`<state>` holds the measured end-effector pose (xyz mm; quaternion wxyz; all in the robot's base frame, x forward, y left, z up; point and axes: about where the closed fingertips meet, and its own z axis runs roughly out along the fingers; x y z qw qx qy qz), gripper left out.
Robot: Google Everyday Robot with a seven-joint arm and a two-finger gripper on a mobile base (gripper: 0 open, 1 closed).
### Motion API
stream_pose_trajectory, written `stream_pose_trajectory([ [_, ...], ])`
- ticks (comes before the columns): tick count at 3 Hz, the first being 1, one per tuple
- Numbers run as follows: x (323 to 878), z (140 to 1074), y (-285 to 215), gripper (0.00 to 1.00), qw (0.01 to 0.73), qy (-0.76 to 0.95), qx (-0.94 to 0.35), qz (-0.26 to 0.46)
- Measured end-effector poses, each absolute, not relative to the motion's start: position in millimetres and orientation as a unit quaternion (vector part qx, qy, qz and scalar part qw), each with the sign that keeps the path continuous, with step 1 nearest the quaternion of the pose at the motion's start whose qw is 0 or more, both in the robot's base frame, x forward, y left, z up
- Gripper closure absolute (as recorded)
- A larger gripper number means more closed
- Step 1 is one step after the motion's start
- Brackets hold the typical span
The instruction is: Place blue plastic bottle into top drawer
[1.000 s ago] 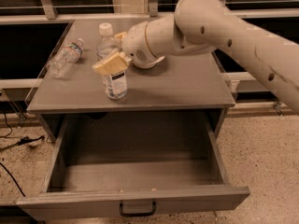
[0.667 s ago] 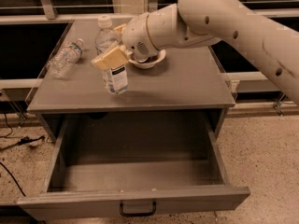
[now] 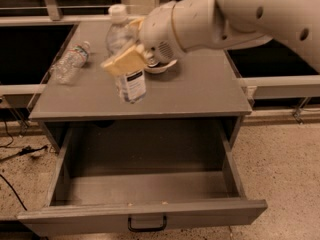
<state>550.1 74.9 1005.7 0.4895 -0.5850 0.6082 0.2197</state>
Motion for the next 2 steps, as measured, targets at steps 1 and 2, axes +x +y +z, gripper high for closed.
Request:
stream_pose_trajectory([
  [1,517.1,983.7,63.7,1.0,0.512,0.593,-0.581,0.219],
  [2,517.0,983.7,63.7,1.0,0.512,0.593,-0.581,0.219],
])
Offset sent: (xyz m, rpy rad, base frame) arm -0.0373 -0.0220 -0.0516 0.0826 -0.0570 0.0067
